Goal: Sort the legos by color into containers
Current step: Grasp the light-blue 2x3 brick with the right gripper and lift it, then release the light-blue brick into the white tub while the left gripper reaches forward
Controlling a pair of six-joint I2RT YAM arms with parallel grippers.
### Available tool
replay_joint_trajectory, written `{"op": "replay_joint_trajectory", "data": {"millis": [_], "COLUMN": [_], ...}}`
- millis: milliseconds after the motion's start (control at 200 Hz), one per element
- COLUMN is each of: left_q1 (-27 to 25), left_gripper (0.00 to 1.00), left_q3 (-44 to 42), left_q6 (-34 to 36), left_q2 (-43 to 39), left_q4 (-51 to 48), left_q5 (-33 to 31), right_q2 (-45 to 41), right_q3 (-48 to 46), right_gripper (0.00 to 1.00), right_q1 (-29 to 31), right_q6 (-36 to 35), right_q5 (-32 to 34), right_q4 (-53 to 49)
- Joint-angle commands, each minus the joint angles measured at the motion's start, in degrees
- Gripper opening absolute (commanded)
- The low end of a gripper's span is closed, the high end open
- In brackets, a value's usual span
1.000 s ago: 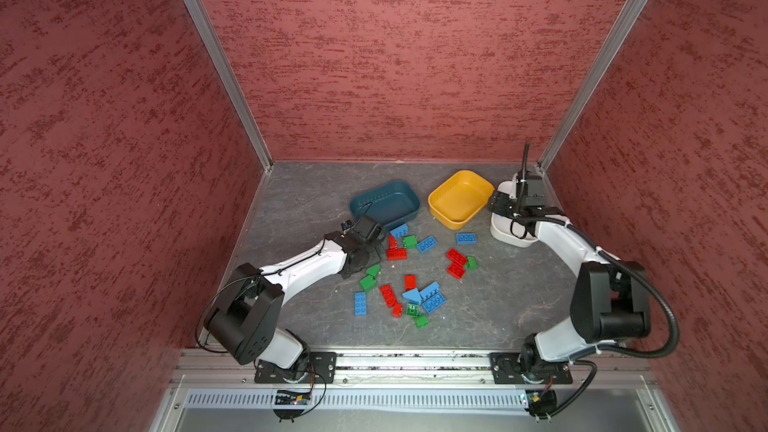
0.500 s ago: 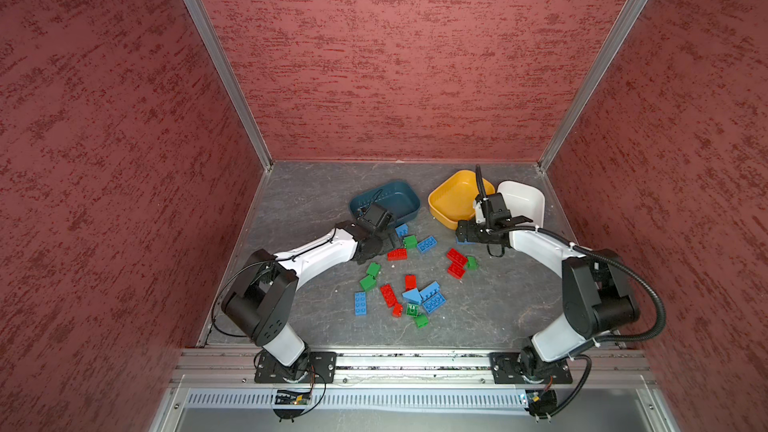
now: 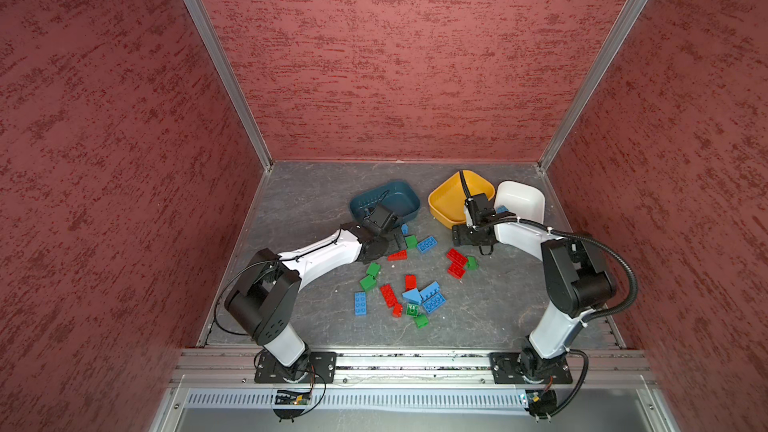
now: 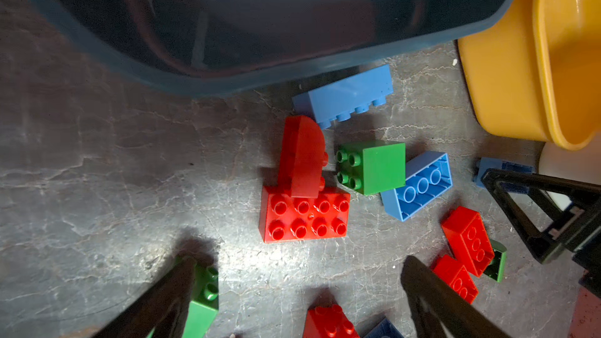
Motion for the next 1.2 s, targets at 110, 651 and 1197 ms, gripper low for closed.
{"op": "replay_joint_trajectory", "data": {"millis": [110, 651, 1197], "left_q1": [-1.8, -4.9, -8.5], "left_gripper": [0.99, 0.99, 0.99], "left_q3": [-0.4, 2.6, 16.0], "left_q6": [1.2, 2.2, 11.5], "left_q2": [0.3, 2.3, 12.9], "left_q4": [1.3, 2.9, -0.3], "left_q5": [-1.5, -0.6, 5.6], "right_q2": [2.5, -9.0, -29.8], "right_q3": [2.8, -5.7, -16.4], "right_gripper": [0.78, 0.48, 0.40], "right_q1": [0.4, 0.7, -13.8], "right_q6": [1.4, -1.7, 6.6], "right_q5": [2.9, -1.0, -5.3], "right_q4": [0.2, 7.6, 18.3]}}
